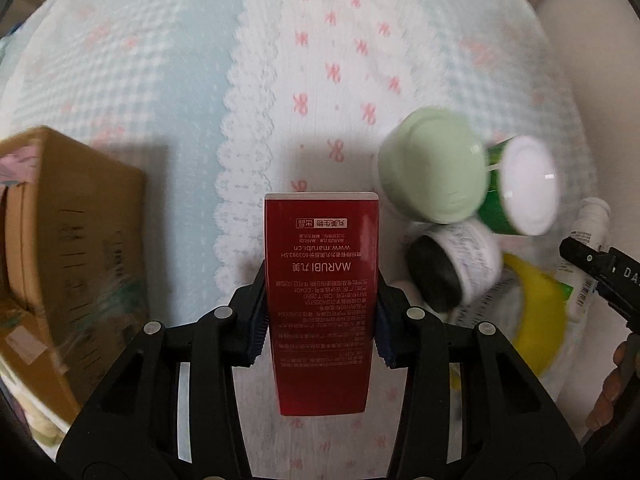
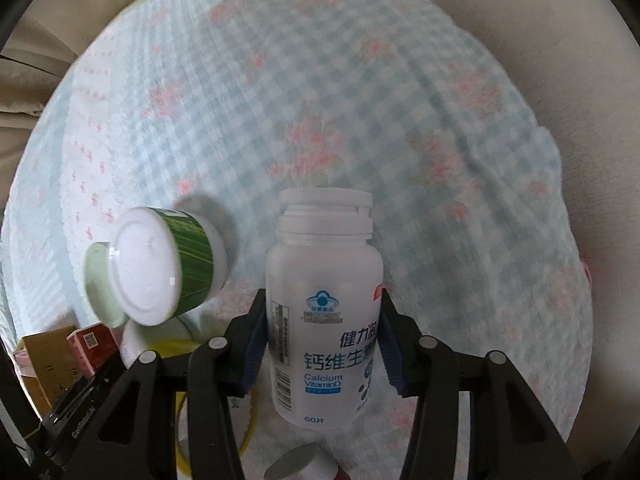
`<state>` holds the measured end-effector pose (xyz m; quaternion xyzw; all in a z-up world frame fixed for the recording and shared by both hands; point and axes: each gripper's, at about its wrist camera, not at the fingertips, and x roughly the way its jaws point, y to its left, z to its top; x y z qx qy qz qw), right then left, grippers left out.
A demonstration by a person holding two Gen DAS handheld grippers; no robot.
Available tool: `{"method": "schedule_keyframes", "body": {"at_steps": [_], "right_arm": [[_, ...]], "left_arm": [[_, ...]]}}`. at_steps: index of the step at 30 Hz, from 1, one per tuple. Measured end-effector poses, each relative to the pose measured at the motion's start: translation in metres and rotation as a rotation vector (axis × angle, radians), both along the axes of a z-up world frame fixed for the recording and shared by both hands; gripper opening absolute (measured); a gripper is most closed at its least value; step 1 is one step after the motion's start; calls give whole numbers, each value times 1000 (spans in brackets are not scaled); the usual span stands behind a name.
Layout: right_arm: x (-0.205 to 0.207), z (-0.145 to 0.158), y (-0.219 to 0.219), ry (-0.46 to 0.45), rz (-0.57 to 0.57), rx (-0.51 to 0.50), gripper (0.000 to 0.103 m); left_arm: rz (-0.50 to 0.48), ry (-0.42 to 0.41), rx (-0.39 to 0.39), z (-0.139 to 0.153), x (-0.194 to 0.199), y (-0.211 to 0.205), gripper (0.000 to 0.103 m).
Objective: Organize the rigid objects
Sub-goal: 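Grasp the red MARUBI box with the left tool while the right tool grasps the white vitamin bottle, then carry the red box with the left tool while the right tool carries the bottle over the cardboard box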
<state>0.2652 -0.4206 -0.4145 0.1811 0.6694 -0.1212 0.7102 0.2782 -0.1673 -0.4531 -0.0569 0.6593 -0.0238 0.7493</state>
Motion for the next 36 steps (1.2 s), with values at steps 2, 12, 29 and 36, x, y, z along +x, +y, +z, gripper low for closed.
{"method": "schedule_keyframes", "body": {"at_steps": [2, 12, 29, 36], "right_arm": [[-6, 20, -1, -34, -10, -3, 46], [-39, 157, 25, -207, 31, -46, 46], [-76, 287, 210, -425, 229, 22, 46], [-93, 282, 305, -414, 199, 42, 46]], "left_arm": [[1, -36, -13, 22, -6, 5, 40], [4, -228, -67, 164, -38, 42, 40], [-41, -414, -56, 297, -95, 218, 40], [-123, -378, -66, 279, -94, 297, 39]]}}
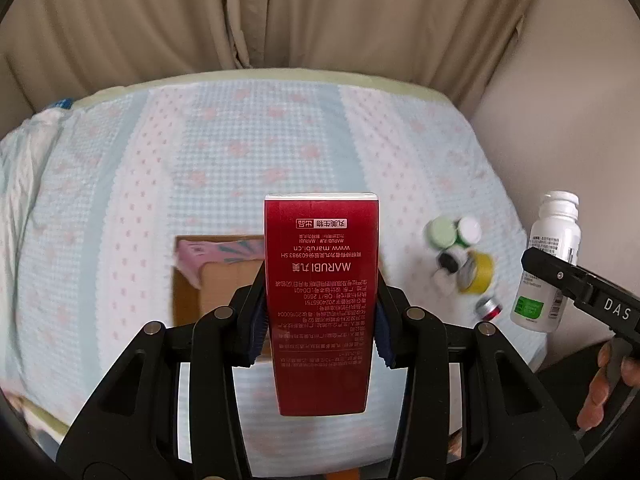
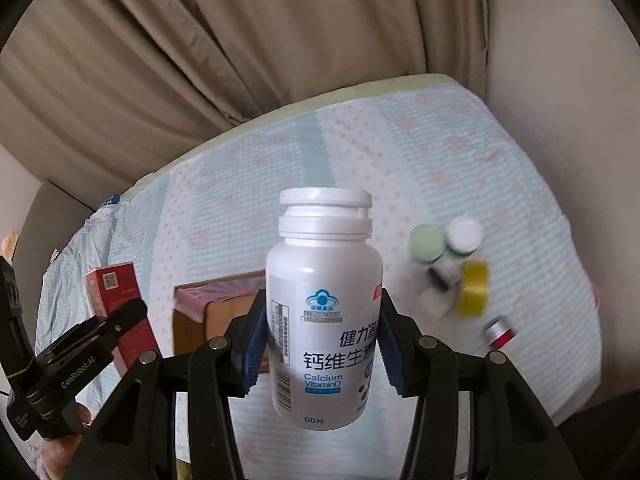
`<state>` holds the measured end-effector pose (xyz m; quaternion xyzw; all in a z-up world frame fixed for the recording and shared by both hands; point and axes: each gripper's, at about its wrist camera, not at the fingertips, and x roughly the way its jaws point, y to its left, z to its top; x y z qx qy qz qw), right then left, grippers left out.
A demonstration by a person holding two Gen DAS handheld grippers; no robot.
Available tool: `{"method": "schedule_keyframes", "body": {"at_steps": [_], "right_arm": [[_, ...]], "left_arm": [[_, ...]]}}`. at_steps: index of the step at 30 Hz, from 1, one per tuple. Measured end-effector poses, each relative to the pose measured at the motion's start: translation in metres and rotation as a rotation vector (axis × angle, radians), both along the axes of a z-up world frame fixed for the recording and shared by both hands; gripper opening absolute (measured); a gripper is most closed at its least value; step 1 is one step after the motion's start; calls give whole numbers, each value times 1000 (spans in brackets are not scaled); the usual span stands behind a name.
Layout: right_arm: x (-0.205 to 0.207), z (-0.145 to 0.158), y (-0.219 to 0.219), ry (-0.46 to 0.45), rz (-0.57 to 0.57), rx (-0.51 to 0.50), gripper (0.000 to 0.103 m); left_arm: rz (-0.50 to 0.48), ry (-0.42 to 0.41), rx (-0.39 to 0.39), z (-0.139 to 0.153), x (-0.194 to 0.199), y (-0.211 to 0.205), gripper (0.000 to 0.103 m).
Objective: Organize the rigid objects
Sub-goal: 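Carry the red box with the left tool while the right tool carries the bottle over the cardboard box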
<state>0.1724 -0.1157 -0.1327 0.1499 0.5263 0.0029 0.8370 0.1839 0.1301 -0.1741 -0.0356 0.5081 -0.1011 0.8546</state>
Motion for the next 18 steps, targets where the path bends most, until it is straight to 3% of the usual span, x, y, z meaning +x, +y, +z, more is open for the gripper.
{"method": "schedule_keyframes", "body": {"at_steps": [10, 18], "right_arm": [[4, -47, 100, 108, -29, 46, 46], [39, -130, 134, 249, -21, 51, 46]], "left_arm": [[-100, 112, 57, -63, 32, 68, 40], [-130, 221, 104, -141, 64, 81, 39]]}}
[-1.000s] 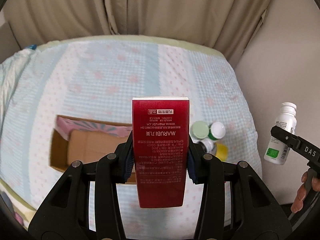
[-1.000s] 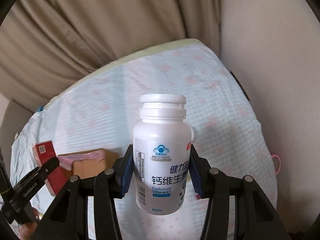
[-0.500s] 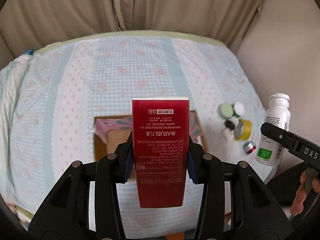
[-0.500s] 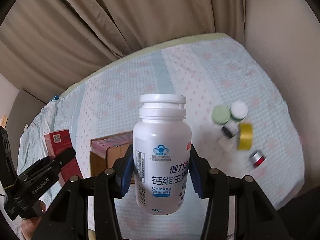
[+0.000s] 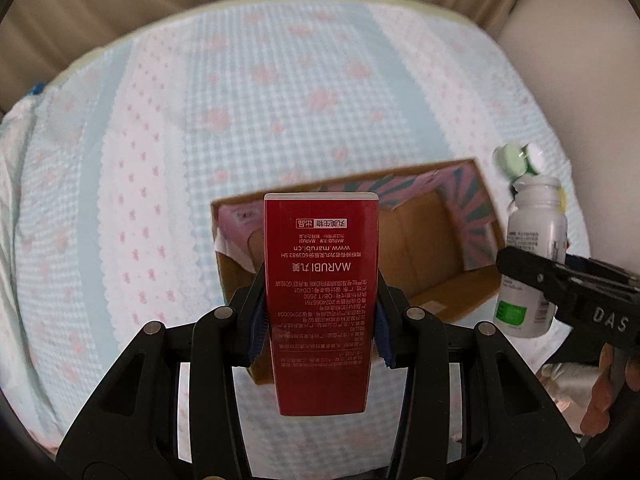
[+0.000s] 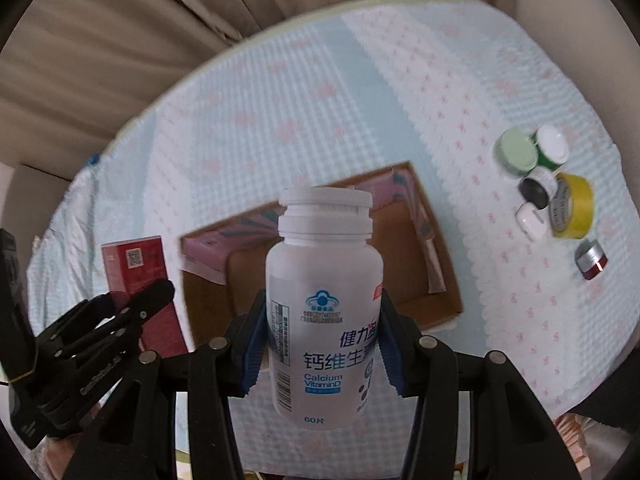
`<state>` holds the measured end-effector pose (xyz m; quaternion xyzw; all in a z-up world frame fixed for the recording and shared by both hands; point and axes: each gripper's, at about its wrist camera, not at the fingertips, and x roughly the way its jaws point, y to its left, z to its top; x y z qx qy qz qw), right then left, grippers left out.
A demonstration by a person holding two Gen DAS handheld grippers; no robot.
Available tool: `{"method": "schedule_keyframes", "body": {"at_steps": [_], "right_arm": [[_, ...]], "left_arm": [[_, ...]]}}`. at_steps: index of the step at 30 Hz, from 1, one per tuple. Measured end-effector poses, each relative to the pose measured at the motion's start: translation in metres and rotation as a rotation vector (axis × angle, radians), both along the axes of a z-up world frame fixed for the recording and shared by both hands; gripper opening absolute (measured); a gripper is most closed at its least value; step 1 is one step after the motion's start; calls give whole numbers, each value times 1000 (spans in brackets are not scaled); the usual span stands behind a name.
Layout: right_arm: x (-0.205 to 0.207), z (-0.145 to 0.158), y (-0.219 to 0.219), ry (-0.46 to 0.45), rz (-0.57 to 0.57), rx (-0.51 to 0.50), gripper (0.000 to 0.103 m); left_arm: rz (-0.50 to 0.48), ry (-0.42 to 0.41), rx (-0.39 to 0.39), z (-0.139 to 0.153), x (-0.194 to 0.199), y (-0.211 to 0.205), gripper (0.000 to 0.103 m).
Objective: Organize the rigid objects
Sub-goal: 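Carry the red box with the left tool while the right tool carries the bottle over the cardboard box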
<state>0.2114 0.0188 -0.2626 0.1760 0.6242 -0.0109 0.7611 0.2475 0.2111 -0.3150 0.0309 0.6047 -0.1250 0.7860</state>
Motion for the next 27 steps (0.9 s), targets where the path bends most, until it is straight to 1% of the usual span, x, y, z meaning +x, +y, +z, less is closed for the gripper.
{"method": "schedule_keyframes", "body": {"at_steps": [5, 9, 13, 15, 17, 20, 26, 27], "right_arm": [[22, -54, 0, 99, -2, 1, 46], [34, -91, -2, 158, -1, 6, 46], [42, -125, -4, 197, 4, 1, 46], [45, -140, -7, 218, 7, 8, 46], [47, -149, -10, 232, 2, 21, 46], [47, -156, -13, 247, 6, 32, 46], [52, -154, -12, 247, 49, 37, 46], [53, -155, -12, 249, 52, 37, 46]], "left_arm": [[-32, 81, 44, -49, 10, -7, 39], [-71, 122, 87, -82, 16, -16, 40], [-167, 156, 148, -118, 18, -36, 40], [-203, 172, 161, -128, 17, -43, 39], [-224, 186, 168, -134, 15, -47, 40], [-236, 189, 184, -134, 14, -49, 40], [-239, 168, 169, -122, 19, -53, 40], [-245, 175, 164, -122, 20, -55, 42]]}}
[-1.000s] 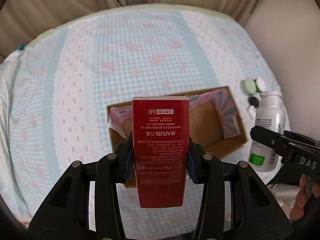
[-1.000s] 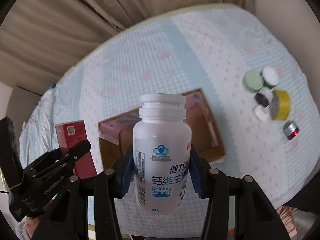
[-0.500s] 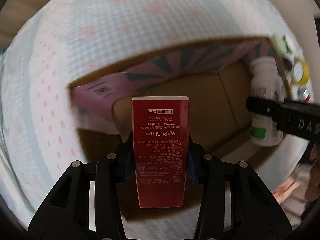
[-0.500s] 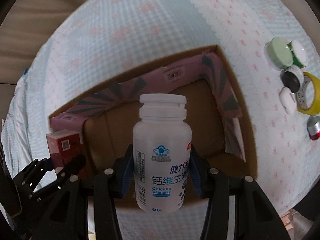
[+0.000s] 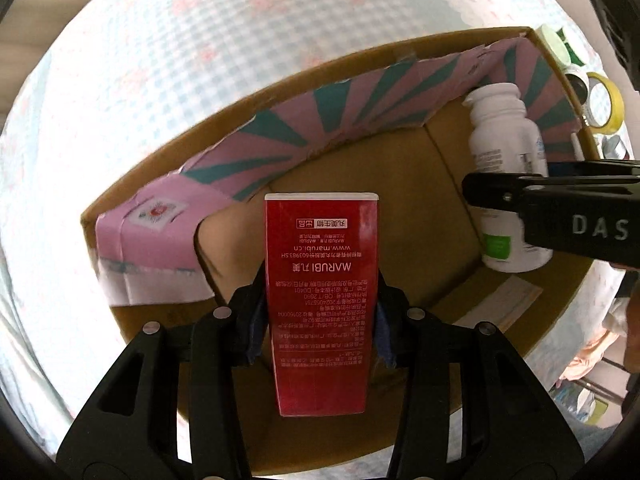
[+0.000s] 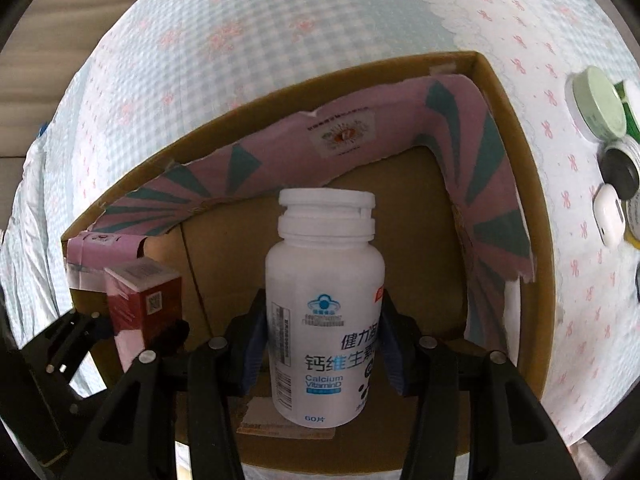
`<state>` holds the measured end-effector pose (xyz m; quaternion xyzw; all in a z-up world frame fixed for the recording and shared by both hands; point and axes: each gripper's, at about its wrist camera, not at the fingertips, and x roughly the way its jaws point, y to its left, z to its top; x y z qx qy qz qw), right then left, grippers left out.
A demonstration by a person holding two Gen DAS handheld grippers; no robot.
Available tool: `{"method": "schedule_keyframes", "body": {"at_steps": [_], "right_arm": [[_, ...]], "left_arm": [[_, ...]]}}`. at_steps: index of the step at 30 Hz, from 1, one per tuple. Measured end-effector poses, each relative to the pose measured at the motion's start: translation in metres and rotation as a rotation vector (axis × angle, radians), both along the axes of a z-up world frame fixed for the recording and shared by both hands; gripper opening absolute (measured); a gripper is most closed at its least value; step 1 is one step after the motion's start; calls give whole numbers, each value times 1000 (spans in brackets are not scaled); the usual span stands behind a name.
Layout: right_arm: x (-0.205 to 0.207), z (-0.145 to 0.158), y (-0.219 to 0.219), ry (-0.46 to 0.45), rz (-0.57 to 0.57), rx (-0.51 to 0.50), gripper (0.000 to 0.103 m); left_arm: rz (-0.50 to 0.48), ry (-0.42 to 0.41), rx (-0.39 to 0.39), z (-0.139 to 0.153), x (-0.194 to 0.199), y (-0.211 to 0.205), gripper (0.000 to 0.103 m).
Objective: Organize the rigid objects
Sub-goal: 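Carry the red box with the left tool while the right tool carries the bottle over the cardboard box, then open both tools to drop the red box and bottle into the cardboard box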
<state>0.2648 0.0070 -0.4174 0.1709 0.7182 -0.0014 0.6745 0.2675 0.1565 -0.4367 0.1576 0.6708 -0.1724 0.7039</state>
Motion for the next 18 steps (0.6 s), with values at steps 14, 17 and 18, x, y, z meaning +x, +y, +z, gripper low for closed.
{"method": "schedule_keyframes", "body": {"at_steps": [14, 17, 18], "right_arm": [[-4, -5, 3, -7, 26, 22, 103], [-7, -2, 1, -19, 13, 26, 103], [-8, 1, 1, -26, 11, 28, 103]], "left_arm": [[28, -25, -58, -3, -8, 12, 103], [34, -40, -59, -2, -17, 16, 103], [38, -43, -59, -1, -20, 18, 103]]}}
